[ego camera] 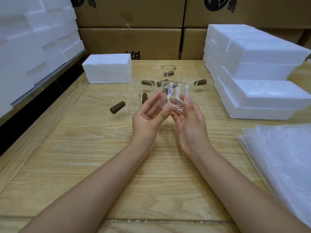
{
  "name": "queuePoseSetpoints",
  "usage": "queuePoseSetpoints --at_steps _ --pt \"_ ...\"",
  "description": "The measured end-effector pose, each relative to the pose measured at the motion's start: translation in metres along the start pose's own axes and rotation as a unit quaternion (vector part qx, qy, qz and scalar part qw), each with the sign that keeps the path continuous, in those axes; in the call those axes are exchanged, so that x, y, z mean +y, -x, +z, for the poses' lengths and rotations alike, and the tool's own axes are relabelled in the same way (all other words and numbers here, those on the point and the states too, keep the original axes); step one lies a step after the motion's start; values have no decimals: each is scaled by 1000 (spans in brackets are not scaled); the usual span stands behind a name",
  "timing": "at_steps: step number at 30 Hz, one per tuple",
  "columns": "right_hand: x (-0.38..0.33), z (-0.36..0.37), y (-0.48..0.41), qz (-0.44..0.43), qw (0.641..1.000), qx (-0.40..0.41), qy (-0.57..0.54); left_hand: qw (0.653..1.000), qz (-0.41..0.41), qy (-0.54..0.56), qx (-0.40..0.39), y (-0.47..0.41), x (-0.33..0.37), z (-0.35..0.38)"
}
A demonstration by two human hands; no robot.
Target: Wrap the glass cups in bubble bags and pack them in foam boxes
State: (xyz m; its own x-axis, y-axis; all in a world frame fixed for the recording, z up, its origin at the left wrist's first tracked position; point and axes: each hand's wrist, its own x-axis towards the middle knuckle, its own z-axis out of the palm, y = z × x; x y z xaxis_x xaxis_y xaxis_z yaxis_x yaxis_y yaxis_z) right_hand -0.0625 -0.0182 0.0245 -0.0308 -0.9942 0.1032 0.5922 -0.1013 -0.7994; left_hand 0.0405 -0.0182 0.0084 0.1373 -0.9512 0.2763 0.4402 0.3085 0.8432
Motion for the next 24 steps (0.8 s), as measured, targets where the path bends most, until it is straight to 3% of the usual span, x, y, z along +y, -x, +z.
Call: queuePoseSetpoints --at_steps 9,17,24 --pt "-2 -3 4 -76 990 -21 118 998 32 -43 -9 5 -2 3" --pt "-6 -4 0 -59 997 -8 52 997 57 -52 14 7 -2 5" --pt "-8 -3 -1 3 999 -17 -49 999 -22 -34 22 2 -2 6"
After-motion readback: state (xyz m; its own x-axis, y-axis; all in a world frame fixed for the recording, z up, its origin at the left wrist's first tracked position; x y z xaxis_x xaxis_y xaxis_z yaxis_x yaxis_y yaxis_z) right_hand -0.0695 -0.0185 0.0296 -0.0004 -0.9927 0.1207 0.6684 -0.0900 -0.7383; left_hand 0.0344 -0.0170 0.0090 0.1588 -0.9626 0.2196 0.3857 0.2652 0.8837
